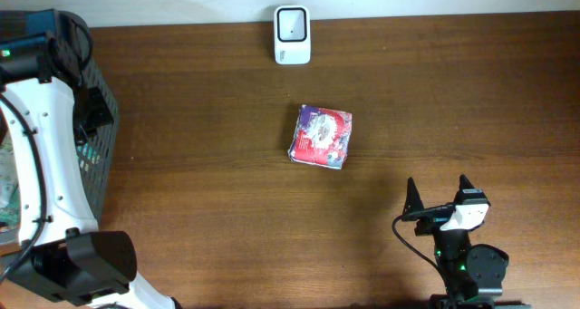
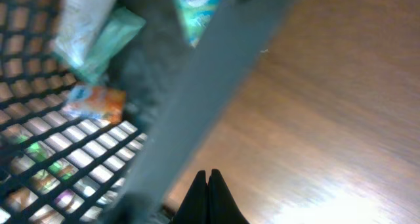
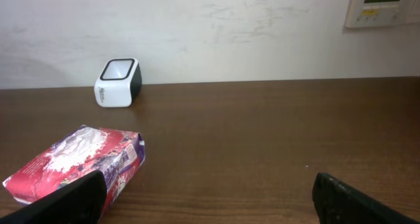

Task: Scan the item barcode
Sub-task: 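Open the left gripper and withdraw it toward the basket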

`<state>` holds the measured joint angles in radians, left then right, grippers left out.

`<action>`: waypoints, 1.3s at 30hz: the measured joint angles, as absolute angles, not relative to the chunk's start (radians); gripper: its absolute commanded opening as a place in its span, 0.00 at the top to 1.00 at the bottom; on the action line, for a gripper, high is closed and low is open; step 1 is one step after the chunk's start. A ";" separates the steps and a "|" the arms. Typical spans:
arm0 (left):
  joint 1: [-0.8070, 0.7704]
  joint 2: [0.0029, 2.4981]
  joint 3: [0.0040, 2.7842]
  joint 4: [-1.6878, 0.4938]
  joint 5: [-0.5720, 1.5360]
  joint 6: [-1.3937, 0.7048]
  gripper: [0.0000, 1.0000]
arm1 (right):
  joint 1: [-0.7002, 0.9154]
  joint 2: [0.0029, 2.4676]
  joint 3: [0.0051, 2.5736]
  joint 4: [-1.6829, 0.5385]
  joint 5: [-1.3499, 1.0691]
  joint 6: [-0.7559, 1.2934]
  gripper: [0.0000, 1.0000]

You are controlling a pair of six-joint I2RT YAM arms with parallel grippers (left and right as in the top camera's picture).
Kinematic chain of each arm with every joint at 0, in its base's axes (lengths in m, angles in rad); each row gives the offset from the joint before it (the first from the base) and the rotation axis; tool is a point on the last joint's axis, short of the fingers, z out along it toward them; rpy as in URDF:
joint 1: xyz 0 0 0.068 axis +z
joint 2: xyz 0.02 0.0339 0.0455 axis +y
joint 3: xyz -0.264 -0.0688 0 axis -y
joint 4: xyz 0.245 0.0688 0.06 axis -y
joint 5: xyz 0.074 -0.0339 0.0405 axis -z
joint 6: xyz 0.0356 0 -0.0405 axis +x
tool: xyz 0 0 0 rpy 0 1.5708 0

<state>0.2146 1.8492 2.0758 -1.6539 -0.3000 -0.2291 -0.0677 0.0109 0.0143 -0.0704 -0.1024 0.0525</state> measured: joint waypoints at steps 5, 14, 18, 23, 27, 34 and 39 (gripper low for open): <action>0.141 1.849 2.118 -1.482 -0.060 -0.100 0.76 | -0.068 0.011 0.014 -0.070 -0.102 0.053 0.01; 0.059 1.846 2.128 -1.363 -0.134 -0.038 0.92 | -0.068 0.011 0.014 -0.070 -0.102 0.053 0.01; 0.123 1.846 2.128 -1.286 -0.218 0.003 0.91 | -0.068 0.011 0.014 -0.070 -0.102 0.052 0.01; 0.142 1.871 2.130 -1.204 -0.118 0.093 0.87 | -0.068 0.011 0.014 -0.070 -0.102 0.053 0.01; 0.148 1.929 2.130 -1.203 -0.108 0.113 0.91 | -0.068 0.011 0.014 -0.070 -0.102 0.053 0.01; 0.231 2.003 2.130 -1.206 -0.095 0.121 0.86 | -0.068 0.011 0.014 -0.070 -0.102 0.053 0.01; 0.234 2.003 2.130 -1.177 -0.084 0.128 0.73 | -0.068 0.011 0.014 -0.070 -0.102 0.052 0.01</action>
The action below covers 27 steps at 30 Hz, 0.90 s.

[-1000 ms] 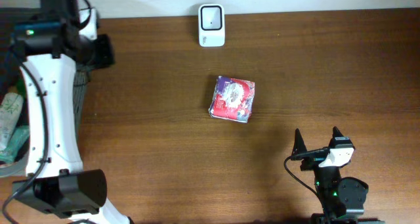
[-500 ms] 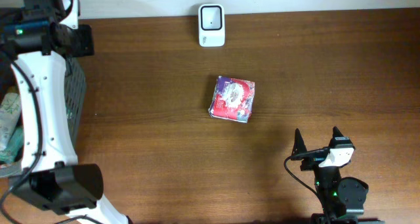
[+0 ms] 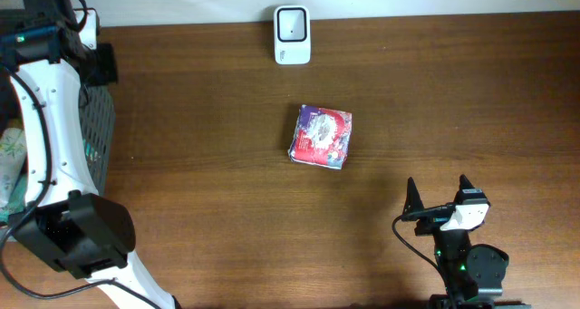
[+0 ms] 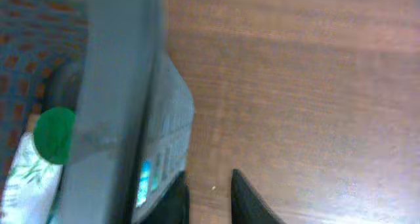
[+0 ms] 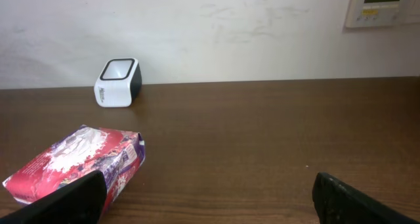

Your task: Scan the item barcode

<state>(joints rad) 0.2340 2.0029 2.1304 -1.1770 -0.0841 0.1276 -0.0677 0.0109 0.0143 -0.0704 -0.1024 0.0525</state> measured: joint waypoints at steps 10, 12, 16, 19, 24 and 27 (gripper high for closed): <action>0.231 2.000 2.217 -1.193 0.044 0.110 0.37 | -0.068 0.011 0.014 -0.070 -0.102 0.053 0.01; 0.216 1.973 2.231 -1.195 0.154 0.104 0.14 | -0.068 0.011 0.014 -0.070 -0.102 0.052 0.01; 0.133 1.912 2.241 -1.233 0.409 0.105 0.01 | -0.068 0.011 0.014 -0.070 -0.102 0.053 0.01; 0.045 1.903 2.241 -1.281 0.496 0.105 0.01 | -0.068 0.011 0.014 -0.070 -0.102 0.053 0.01; -0.108 1.905 2.144 -1.287 0.529 0.105 0.03 | -0.068 0.011 0.014 -0.070 -0.102 0.053 0.01; -0.193 1.958 2.058 -1.271 0.534 0.105 0.12 | -0.068 0.011 0.014 -0.070 -0.102 0.053 0.01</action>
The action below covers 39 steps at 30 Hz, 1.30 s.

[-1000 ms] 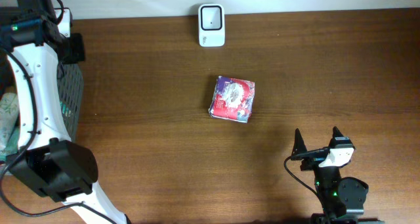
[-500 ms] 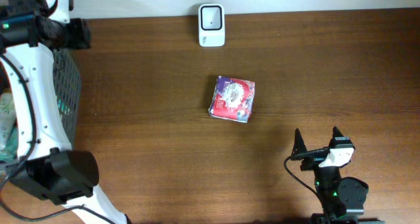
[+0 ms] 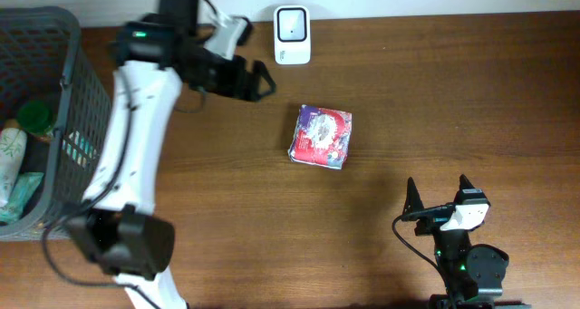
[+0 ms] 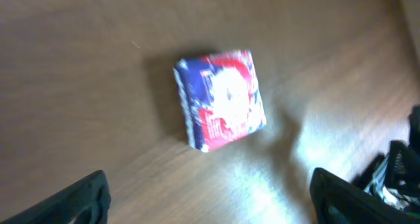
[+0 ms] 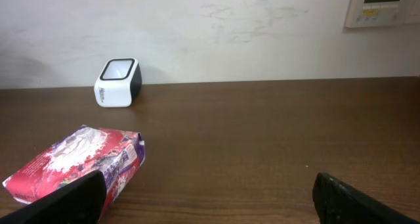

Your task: Scan the item barcode

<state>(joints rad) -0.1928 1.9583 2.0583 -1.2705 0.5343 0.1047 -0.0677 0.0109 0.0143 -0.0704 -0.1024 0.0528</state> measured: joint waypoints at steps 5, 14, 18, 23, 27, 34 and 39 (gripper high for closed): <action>-0.289 2.097 1.984 -1.203 0.535 0.086 0.10 | -0.068 0.011 0.014 -0.070 -0.102 0.053 0.01; -0.414 2.323 1.977 -1.176 0.527 0.025 0.13 | -0.068 0.011 0.014 -0.070 -0.102 0.053 0.01; -0.412 2.372 1.976 -1.176 0.536 0.017 0.44 | -0.068 0.011 0.014 -0.070 -0.102 0.053 0.01; -0.412 2.384 1.976 -1.168 0.551 0.007 1.00 | -0.068 0.011 0.014 -0.070 -0.102 0.052 0.01; -0.409 2.384 1.976 -1.161 0.554 -0.004 1.00 | -0.068 0.011 0.014 -0.070 -0.102 0.053 0.01; -0.334 2.403 2.032 -1.173 0.561 -0.241 1.00 | -0.068 0.011 0.014 -0.070 -0.102 0.053 0.01; -0.297 2.403 2.041 -1.185 0.558 -0.390 0.69 | -0.068 0.011 0.014 -0.070 -0.102 0.053 0.01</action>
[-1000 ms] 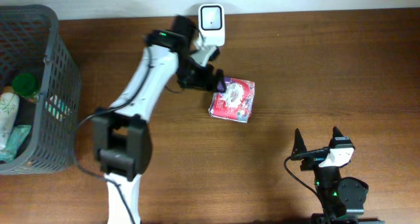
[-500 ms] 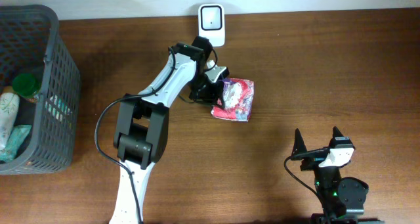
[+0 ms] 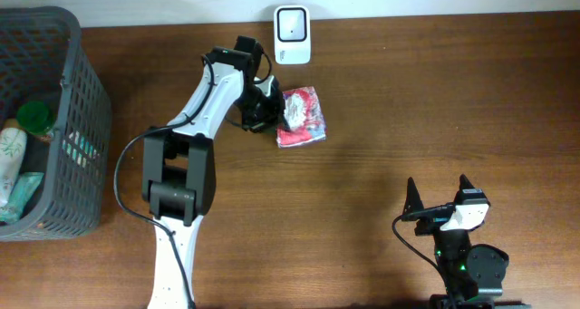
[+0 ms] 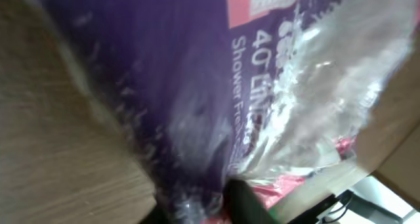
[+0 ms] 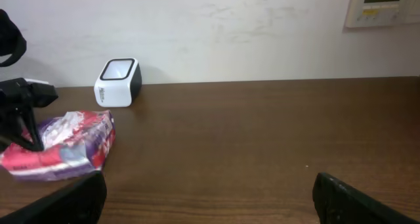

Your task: Scan the item barcode

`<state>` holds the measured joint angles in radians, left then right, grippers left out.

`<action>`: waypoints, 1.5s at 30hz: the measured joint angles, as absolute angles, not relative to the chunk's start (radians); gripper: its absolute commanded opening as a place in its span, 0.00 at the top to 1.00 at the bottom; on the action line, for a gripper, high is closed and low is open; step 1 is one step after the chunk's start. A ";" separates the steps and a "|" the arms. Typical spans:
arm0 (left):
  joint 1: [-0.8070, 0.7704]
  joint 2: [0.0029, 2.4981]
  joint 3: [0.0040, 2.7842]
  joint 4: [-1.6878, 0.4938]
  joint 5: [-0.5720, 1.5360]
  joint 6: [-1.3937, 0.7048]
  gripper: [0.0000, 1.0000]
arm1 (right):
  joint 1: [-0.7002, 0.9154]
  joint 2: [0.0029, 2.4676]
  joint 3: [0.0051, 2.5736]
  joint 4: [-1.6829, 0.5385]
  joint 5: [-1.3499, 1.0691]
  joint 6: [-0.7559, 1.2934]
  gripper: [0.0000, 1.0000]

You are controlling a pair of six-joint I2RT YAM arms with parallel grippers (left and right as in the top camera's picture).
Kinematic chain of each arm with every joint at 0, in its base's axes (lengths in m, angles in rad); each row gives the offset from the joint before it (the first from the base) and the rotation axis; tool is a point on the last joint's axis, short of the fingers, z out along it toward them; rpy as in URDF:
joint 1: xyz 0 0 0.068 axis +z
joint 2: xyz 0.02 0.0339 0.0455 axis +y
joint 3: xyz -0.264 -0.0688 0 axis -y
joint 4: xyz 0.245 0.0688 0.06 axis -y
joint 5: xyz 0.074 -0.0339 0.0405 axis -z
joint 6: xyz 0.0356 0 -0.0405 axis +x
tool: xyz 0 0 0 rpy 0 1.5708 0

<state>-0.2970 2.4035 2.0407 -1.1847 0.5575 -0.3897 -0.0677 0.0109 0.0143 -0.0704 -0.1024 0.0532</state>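
Note:
The item is a red and purple plastic-wrapped package (image 3: 303,119), lying just below and in front of the white barcode scanner (image 3: 292,22) at the table's back edge. My left gripper (image 3: 275,112) is shut on the package's left edge. In the left wrist view the purple wrap (image 4: 197,86) fills the frame and my left gripper (image 4: 203,207) is clamped on it. The right wrist view shows the package (image 5: 65,145) with the left gripper on it, and the scanner (image 5: 118,74) behind. My right gripper (image 3: 439,193) stands open near the front edge, empty.
A dark mesh basket (image 3: 54,37) with several packets stands at the far left of the table. The wall (image 5: 230,27) runs behind the scanner. The right arm's base (image 3: 467,264) sits at the front right.
My left gripper was open in the air above the package and is now shut on its left edge. The package has moved up and left, closer to the scanner. The right arm has not moved.
My left gripper was shut over the basket at the far left, then slightly open by the basket's rim. Then it hung open above the package in mid-table. Now it grips the package, which lies nearer the scanner. The right gripper stayed open throughout.

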 measured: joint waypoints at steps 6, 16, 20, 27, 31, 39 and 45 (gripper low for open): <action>-0.341 2.405 2.041 -1.226 0.628 -0.309 1.00 | -0.068 0.011 0.014 -0.070 -0.102 0.053 0.01; -0.360 2.407 2.043 -1.320 0.668 -0.076 1.00 | -0.068 0.011 0.014 -0.070 -0.102 0.052 0.01; -0.372 2.411 2.044 -1.243 0.716 -0.098 1.00 | -0.068 0.011 0.014 -0.070 -0.102 0.053 0.01; -0.372 2.413 2.075 -1.219 0.737 -0.165 0.32 | -0.068 0.011 0.014 -0.070 -0.102 0.053 0.01; -0.372 2.416 2.211 -1.327 0.737 -0.176 0.27 | -0.068 0.011 0.014 -0.070 -0.102 0.053 0.01; -0.303 2.428 2.827 -1.671 0.477 -0.175 0.25 | -0.068 0.011 0.014 -0.070 -0.102 0.052 0.01; -0.128 2.330 3.121 -1.686 0.312 -0.173 0.21 | -0.068 0.011 0.014 -0.070 -0.102 0.053 0.01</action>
<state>-0.1276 2.3302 3.1214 -1.6859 0.3122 -0.1726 -0.0677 0.0109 0.0143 -0.0704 -0.1024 0.0532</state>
